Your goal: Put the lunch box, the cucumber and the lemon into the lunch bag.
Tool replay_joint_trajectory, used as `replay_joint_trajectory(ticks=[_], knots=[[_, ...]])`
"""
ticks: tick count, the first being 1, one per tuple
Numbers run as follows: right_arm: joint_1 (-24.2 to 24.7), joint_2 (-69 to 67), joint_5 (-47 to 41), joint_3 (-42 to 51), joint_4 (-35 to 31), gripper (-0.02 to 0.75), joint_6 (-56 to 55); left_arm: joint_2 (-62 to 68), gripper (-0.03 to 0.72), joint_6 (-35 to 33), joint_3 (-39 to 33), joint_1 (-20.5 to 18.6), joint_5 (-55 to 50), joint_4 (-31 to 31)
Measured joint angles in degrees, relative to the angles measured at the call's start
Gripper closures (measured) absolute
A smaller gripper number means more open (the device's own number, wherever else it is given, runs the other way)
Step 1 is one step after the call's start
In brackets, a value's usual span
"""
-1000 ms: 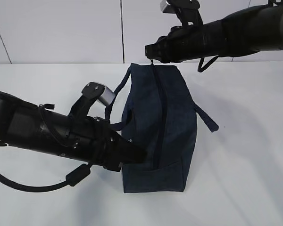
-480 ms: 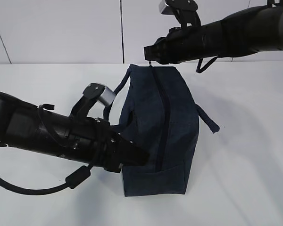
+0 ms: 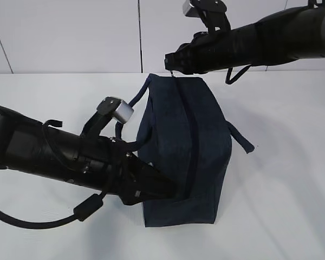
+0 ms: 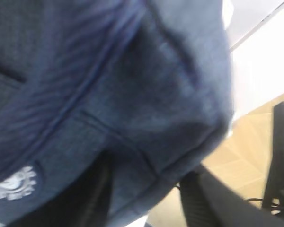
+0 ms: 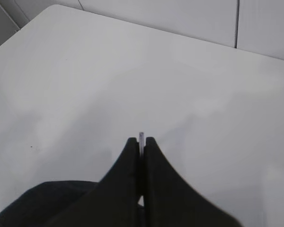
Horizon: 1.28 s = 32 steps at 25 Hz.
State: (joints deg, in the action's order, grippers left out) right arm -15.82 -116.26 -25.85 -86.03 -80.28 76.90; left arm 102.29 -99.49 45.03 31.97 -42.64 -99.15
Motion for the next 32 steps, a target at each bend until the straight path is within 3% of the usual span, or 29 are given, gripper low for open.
replay_joint_trajectory(ticks=[4, 12, 17, 22, 27, 32], knots=[[0.0, 0.0, -1.0, 0.0, 0.0, 0.738, 0.0, -1.0, 0.323, 2.2, 0.0, 0.0, -3.3, 4.1], [0.0, 0.0, -1.1, -0.1, 0.1, 0.738, 0.0, -9.0, 0.341, 7.9, -0.1, -1.2, -3.9, 13.5], [0.0, 0.0, -1.1, -0.1, 0.1, 0.738, 0.0, -15.9, 0.345, 12.4, -0.3, -2.0, 3.0, 14.4], [0.0, 0.0, -1.2, -0.1, 0.2, 0.738, 0.1, -18.9, 0.349, 22.0, 2.3, -2.0, 9.2, 17.6], [0.0, 0.0, -1.9, -0.1, 0.2, 0.738, 0.1, -18.8, 0.359, 38.6, 10.8, -2.0, 11.4, 31.3], [0.0, 0.0, -2.2, -0.1, 0.2, 0.738, 0.1, -16.5, 0.362, 58.8, 20.6, -2.0, 10.5, 52.5]])
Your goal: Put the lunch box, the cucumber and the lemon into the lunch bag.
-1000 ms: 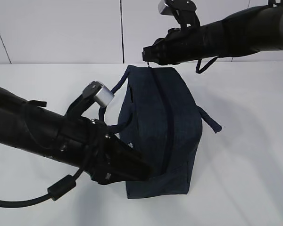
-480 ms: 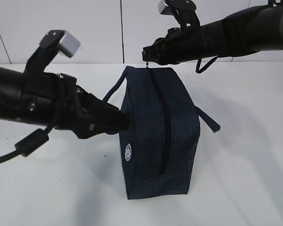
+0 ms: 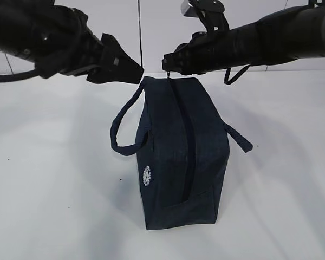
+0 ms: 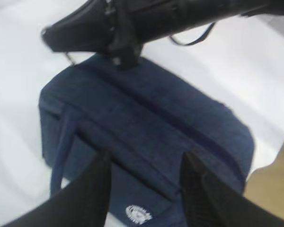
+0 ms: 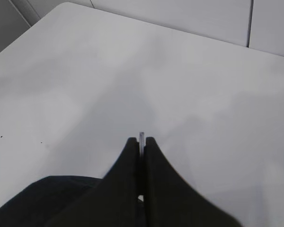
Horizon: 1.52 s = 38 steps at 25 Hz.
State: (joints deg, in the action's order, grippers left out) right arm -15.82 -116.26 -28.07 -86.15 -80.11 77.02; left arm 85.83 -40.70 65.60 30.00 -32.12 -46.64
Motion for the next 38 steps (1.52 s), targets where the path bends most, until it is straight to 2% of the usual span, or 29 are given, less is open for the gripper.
replay_joint_trajectory(ticks=[2, 4, 8, 13, 18, 26, 38], knots=[[0.0, 0.0, -0.1, 0.0, 0.0, 0.738, 0.0, 3.2, 0.362, 7.2, 3.9, 0.0, -2.5, 6.9], [0.0, 0.0, -0.1, 0.0, 0.0, 0.738, 0.0, 6.7, 0.362, 11.5, 7.6, 0.0, -5.5, 10.6], [0.0, 0.0, -0.2, 0.0, 0.0, 0.738, 0.0, 13.4, 0.362, 17.3, 15.9, 0.0, -11.9, 15.7], [0.0, 0.0, -0.3, 0.0, 0.1, 0.738, 0.0, 19.6, 0.362, 21.7, 23.6, 0.0, -15.7, 18.2], [0.0, 0.0, -0.3, 0.0, 0.1, 0.738, 0.0, 22.7, 0.362, 26.4, 27.8, -0.1, -16.4, 18.8], [0.0, 0.0, -0.3, 0.0, 0.1, 0.738, 0.0, 24.9, 0.362, 30.6, 28.1, -1.7, -16.5, 19.0], [0.0, 0.0, -0.4, 0.0, 0.1, 0.738, 0.0, 27.8, 0.381, 31.5, 28.2, -2.3, -16.3, 14.4]])
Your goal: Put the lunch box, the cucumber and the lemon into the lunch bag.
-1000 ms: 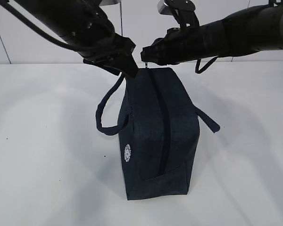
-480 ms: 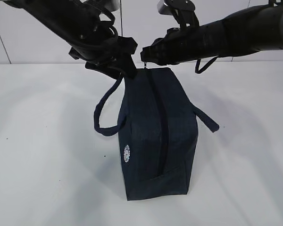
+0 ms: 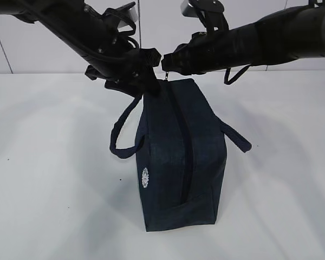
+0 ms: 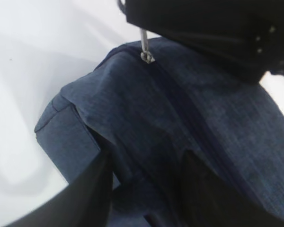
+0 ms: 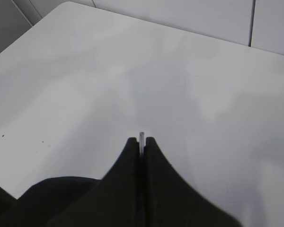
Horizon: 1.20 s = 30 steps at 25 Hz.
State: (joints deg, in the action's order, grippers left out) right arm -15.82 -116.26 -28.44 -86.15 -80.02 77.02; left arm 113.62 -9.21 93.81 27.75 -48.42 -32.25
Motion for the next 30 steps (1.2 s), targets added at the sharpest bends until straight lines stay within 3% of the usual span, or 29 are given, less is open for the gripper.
replay_joint_trajectory(ticks=[4, 7, 9, 30], knots=[[0.0, 0.0, -0.1, 0.0, 0.0, 0.738, 0.0, 0.0, 0.482, -0.9, 0.0, 0.0, 0.0, -0.2], [0.0, 0.0, -0.1, 0.0, 0.0, 0.738, 0.0, 0.1, 0.619, -2.4, 0.0, 0.0, 0.2, -0.4], [0.0, 0.0, -0.1, 0.0, 0.0, 0.738, 0.0, 0.1, 0.654, -3.8, 0.0, 0.0, 0.2, -0.4], [2.4, 0.0, -3.2, -3.3, 0.5, 0.738, 0.0, -2.0, 0.669, -10.3, 5.1, -0.1, -11.3, 1.4]])
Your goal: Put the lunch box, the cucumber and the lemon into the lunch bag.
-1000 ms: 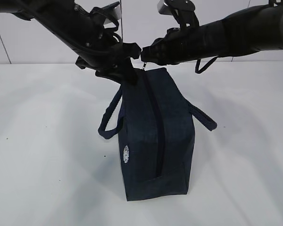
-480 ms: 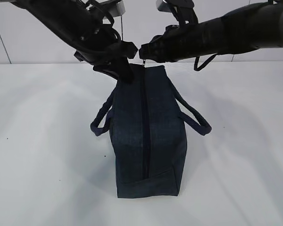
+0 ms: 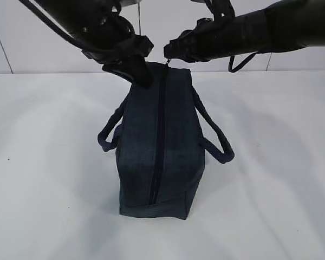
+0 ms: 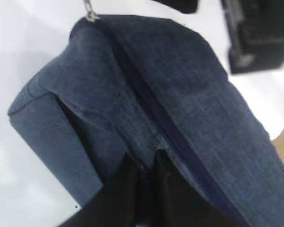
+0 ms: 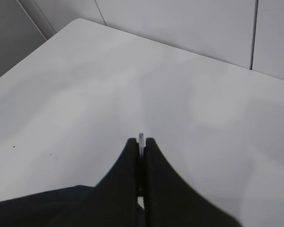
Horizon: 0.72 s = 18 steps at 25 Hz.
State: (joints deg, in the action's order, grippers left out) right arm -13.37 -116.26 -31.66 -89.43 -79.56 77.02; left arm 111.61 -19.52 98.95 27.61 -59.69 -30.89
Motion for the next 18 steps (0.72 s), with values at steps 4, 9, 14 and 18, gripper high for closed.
replay_joint_trajectory(ticks=[4, 9, 14, 18], knots=[[0.3, 0.0, -0.4, -0.1, 0.0, 0.738, -0.1, -1.5, 0.669, -1.2, 0.0, 0.0, -2.3, -0.8], [0.3, 0.0, -0.5, -0.1, 0.0, 0.738, -0.2, -3.4, 0.669, -1.9, 0.0, 0.6, -4.9, -1.0], [0.4, 0.0, -0.3, -0.1, 0.0, 0.738, -0.2, -5.1, 0.669, -2.1, 0.0, 1.7, -6.4, -1.0], [0.5, 0.2, -0.1, -0.2, -0.1, 0.738, -0.2, -6.6, 0.669, -2.1, 0.0, 1.7, -6.7, -0.8]])
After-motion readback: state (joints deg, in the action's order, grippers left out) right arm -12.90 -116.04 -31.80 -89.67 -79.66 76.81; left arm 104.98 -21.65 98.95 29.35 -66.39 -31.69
